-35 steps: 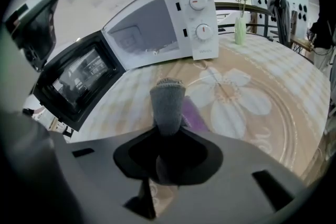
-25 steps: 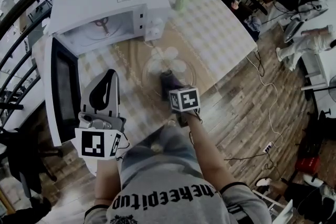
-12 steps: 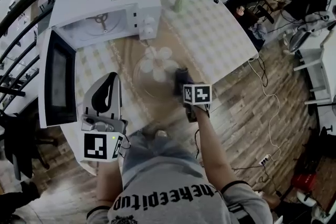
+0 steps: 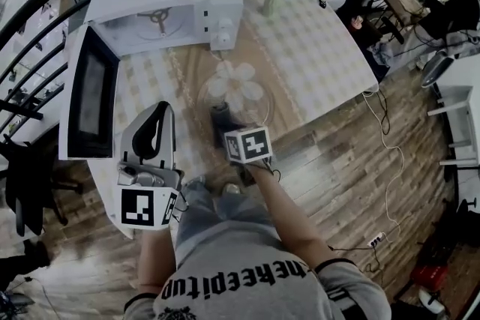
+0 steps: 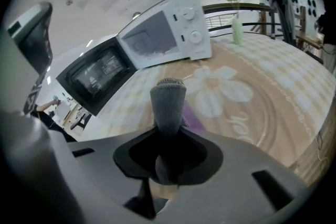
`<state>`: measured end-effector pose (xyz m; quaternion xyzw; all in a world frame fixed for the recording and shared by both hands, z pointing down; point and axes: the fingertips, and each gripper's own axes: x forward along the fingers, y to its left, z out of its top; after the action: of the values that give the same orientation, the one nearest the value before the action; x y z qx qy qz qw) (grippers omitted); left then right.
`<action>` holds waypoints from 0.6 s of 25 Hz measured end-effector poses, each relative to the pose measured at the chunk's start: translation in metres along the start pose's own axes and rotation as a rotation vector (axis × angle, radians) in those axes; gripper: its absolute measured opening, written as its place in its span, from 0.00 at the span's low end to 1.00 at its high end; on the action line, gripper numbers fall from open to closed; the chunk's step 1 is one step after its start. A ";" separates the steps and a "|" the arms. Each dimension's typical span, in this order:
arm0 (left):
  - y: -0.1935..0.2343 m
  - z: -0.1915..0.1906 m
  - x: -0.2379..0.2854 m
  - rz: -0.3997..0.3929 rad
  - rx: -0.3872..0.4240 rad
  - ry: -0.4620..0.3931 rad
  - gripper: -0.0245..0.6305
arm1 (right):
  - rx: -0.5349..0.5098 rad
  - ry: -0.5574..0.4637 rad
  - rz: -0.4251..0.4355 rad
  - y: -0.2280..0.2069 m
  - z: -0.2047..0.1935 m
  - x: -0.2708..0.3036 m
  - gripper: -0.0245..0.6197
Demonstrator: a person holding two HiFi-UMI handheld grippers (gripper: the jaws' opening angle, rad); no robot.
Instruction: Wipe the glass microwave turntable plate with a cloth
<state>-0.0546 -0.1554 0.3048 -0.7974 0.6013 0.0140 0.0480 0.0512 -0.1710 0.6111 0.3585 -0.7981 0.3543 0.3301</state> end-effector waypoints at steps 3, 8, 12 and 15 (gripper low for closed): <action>0.006 -0.001 -0.007 0.018 0.010 0.011 0.05 | -0.065 0.040 0.010 0.023 -0.010 0.018 0.18; 0.017 -0.005 -0.013 0.049 0.001 0.025 0.05 | -0.023 0.017 0.031 0.015 -0.010 0.017 0.18; 0.009 -0.003 -0.011 0.031 0.005 0.017 0.05 | 0.024 -0.004 0.016 -0.010 -0.017 0.003 0.18; 0.002 -0.001 -0.010 0.021 0.007 0.013 0.05 | 0.064 -0.020 -0.018 -0.036 -0.020 -0.009 0.18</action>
<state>-0.0592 -0.1465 0.3061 -0.7911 0.6099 0.0074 0.0469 0.0910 -0.1696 0.6263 0.3798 -0.7863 0.3731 0.3136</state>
